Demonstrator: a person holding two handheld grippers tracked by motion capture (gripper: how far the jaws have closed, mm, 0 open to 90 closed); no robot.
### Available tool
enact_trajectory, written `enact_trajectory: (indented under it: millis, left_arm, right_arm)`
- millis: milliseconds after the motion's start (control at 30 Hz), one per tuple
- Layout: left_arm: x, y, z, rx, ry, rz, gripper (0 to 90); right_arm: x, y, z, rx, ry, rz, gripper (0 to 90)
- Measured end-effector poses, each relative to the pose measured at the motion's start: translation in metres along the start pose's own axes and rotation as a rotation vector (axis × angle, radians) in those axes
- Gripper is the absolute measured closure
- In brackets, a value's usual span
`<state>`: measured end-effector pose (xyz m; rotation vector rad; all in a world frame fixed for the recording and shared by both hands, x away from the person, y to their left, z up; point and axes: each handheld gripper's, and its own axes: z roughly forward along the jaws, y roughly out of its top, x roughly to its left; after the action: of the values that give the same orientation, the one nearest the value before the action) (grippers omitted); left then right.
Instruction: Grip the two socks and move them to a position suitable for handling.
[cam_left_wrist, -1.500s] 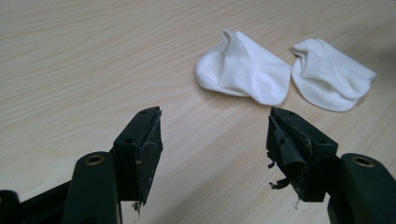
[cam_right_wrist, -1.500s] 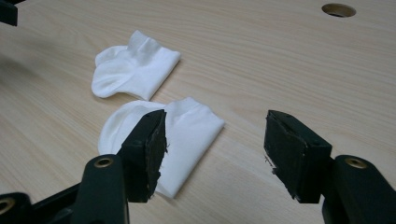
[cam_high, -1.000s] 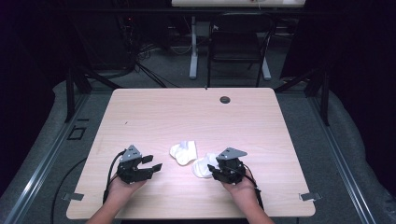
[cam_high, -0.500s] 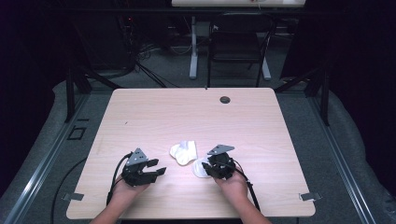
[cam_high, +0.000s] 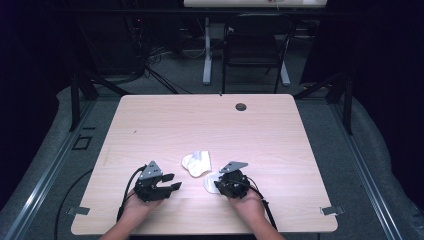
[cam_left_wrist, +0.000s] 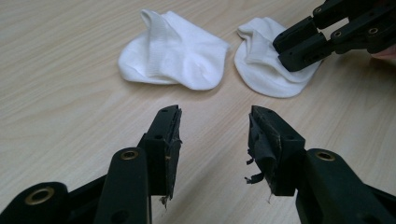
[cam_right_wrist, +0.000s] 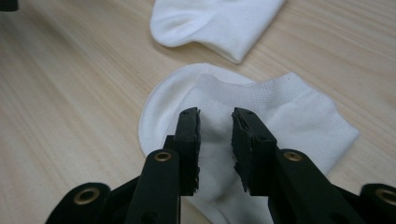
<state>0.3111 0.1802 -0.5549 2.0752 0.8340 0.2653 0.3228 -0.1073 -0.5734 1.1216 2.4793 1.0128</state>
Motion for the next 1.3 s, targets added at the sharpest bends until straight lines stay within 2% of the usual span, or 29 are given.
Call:
enact_trajectory:
  millis: [167,267,367,433,533,567,600,667,800,867,967,1100,1133,1300]
  left_arm:
    - [-0.004,0.0,0.003,0.008,-0.002,0.022,54.1]
    - [-0.005,0.0,0.004,0.008,0.0,0.019,54.2]
    - [-0.004,0.0,0.004,0.006,0.006,0.02,53.8]
    - [-0.004,0.0,0.004,0.006,0.007,0.019,53.7]
    - [-0.003,0.0,0.003,0.003,0.005,0.014,53.6]
    - [-0.003,0.0,0.003,0.003,0.005,0.014,53.5]
    - [-0.003,0.0,0.004,0.003,0.005,0.013,53.5]
    - [-0.003,0.0,0.004,0.002,0.004,0.008,53.5]
    - [-0.004,0.0,0.004,0.003,0.003,0.007,53.5]
    - [-0.004,0.0,0.004,0.007,0.003,0.009,53.7]
    - [-0.004,0.0,0.005,0.005,0.001,0.007,53.8]
    - [-0.004,0.0,0.006,0.01,0.009,0.012,53.8]
    - [-0.005,0.0,0.007,0.011,-0.002,0.007,53.8]
    - [-0.007,0.0,0.008,0.014,-0.013,0.016,53.7]
  right_arm:
    - [0.012,0.0,0.0,0.012,0.036,-0.032,72.1]
    - [0.017,0.001,0.001,0.019,0.058,-0.046,72.1]
    - [0.022,0.002,0.001,0.027,0.062,-0.057,71.7]
    - [0.023,0.003,0.0,0.028,0.046,-0.063,70.6]
    - [0.025,0.005,-0.003,-0.024,0.044,-0.049,67.5]
    - [0.025,0.005,-0.003,-0.024,0.044,-0.049,67.5]
    - [0.027,0.008,-0.003,-0.063,0.056,-0.049,66.8]
    - [0.032,0.01,-0.001,-0.08,0.052,-0.061,66.5]
    - [0.036,0.012,0.008,-0.057,0.037,-0.092,66.5]
    - [0.037,0.011,0.013,-0.028,0.031,-0.096,66.9]
    - [0.038,0.01,0.016,-0.02,0.022,-0.101,67.2]
    - [0.037,0.009,0.016,-0.023,0.012,-0.105,72.6]
    - [0.036,0.008,0.016,-0.03,0.009,-0.095,77.3]
    - [0.029,0.008,0.015,-0.038,0.031,-0.049,85.5]
